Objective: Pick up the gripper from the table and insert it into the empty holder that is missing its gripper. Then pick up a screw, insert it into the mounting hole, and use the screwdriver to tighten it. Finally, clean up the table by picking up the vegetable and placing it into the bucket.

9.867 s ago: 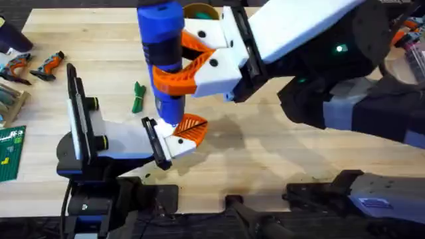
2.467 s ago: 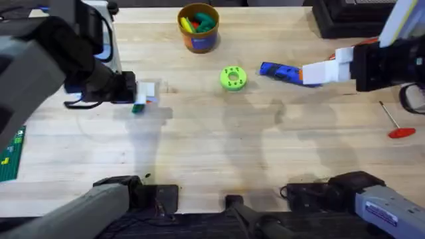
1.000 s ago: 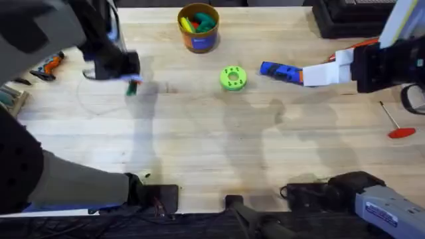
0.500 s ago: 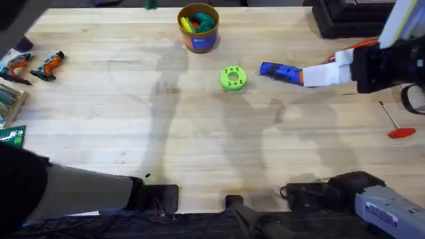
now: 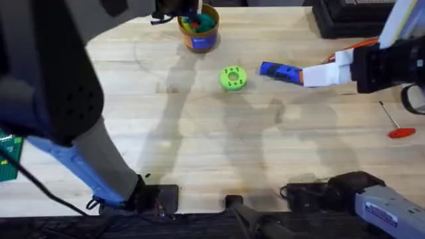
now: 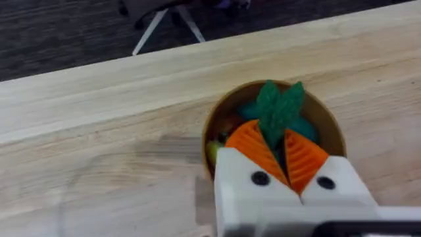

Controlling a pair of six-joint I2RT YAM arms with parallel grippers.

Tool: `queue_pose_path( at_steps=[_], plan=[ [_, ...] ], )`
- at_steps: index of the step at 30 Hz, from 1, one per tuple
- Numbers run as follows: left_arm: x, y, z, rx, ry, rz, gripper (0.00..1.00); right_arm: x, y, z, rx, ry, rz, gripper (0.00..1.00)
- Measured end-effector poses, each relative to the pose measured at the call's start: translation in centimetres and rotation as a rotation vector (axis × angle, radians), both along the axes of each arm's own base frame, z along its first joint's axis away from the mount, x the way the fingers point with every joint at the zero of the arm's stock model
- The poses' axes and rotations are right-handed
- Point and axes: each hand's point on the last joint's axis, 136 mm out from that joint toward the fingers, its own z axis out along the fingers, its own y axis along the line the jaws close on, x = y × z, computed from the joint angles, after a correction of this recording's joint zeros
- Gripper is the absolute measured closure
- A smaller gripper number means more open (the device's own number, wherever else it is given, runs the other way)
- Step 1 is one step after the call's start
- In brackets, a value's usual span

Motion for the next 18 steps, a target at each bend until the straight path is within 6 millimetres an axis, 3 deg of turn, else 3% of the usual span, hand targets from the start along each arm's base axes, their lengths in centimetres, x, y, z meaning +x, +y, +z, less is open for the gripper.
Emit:
queue_pose_path(
  at_steps=[4,10,14,18],
  plan=[
    [0.3,-0.4,-0.6,-0.013,-0.001,-0.018,0.963,0.0,0.0,0.0,0.000,0.000,0.000,0.017],
    [0.3,-0.7,-0.4,-0.029,-0.002,-0.024,0.059,0.0,0.0,0.0,0.000,0.000,0.000,0.017],
    [-0.1,-0.6,-0.5,-0.028,0.016,-0.026,0.015,-0.1,0.0,-0.1,-0.001,0.006,0.000,0.017],
    [-2.1,-0.2,-0.1,-0.014,0.081,-0.024,0.015,-0.3,0.0,-0.2,-0.002,0.014,0.000,0.018]
  ],
)
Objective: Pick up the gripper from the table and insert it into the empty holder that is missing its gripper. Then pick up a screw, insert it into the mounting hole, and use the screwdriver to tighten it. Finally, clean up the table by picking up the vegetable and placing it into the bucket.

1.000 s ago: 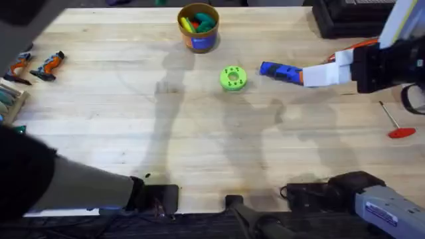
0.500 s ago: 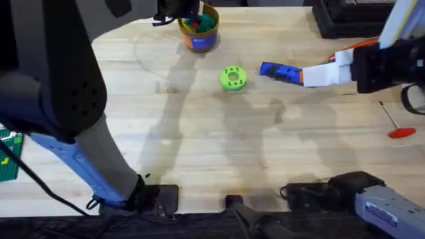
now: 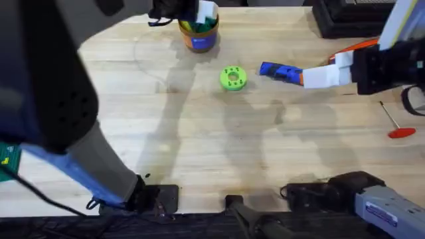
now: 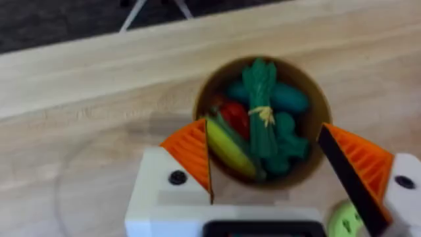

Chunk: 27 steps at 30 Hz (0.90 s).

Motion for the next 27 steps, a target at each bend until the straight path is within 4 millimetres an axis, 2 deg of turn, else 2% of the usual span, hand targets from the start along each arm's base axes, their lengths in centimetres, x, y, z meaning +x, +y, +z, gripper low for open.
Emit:
queue_pose_path(
  at_steps=[3,6,11,14,18,23,27],
  plan=[
    [-2.4,0.8,1.5,0.022,0.051,0.011,0.015,0.0,0.0,0.0,0.000,0.000,0.000,0.018],
    [-5.5,2.1,4.0,0.057,0.081,0.037,0.015,0.0,0.0,0.0,0.000,0.000,0.000,0.018],
    [-11.1,4.3,8.3,0.103,0.108,0.073,0.015,0.0,0.0,0.0,0.000,0.001,0.000,0.018],
    [-14.7,5.3,9.6,0.125,0.148,0.082,0.015,0.0,0.0,0.0,0.000,0.001,0.000,0.018],
    [-19.5,6.5,9.8,0.160,0.245,0.084,0.015,0.0,0.0,0.0,0.000,0.001,0.000,0.018],
    [-24.9,7.8,8.8,0.208,0.412,0.079,0.015,0.0,0.0,0.0,0.000,0.001,0.000,0.018],
    [-27.0,8.3,8.1,0.232,0.497,0.074,0.015,0.0,0.0,0.0,0.000,0.001,0.000,0.017]
  ],
)
